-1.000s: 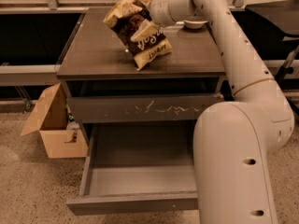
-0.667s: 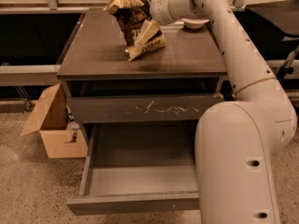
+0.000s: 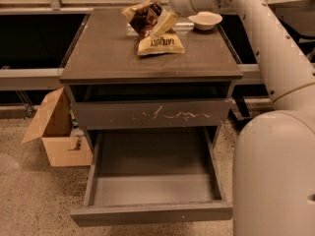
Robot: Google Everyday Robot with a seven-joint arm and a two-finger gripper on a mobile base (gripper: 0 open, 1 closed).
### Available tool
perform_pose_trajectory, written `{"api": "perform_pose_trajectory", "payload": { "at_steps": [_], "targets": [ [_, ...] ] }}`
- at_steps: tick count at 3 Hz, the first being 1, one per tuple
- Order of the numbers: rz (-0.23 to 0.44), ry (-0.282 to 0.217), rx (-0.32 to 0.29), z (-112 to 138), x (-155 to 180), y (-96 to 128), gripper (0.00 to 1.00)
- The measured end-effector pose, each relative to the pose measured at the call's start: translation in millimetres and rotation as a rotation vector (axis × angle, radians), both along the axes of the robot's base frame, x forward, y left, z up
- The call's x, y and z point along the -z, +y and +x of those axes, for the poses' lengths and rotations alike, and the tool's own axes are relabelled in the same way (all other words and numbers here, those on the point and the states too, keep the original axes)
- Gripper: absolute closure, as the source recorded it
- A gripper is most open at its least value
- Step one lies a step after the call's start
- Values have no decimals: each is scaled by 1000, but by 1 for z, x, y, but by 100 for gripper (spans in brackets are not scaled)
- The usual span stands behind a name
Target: Pick brown chip bag from middle drawer and place on counter
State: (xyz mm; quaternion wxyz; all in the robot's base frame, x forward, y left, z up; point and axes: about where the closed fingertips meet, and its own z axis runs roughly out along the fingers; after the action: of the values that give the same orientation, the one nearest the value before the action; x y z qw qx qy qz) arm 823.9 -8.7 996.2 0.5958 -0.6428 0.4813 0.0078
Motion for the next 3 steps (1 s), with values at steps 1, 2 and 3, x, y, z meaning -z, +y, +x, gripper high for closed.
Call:
{"api": "perform_pose_trajectory", "payload": {
  "at_steps": [1,2,3],
  "targets": [
    [13,20,-4,2,8,0,0],
    [12,16,0,2,7,-2,0],
    [0,-50,47,-8,-15,-23,0]
  ]
}}
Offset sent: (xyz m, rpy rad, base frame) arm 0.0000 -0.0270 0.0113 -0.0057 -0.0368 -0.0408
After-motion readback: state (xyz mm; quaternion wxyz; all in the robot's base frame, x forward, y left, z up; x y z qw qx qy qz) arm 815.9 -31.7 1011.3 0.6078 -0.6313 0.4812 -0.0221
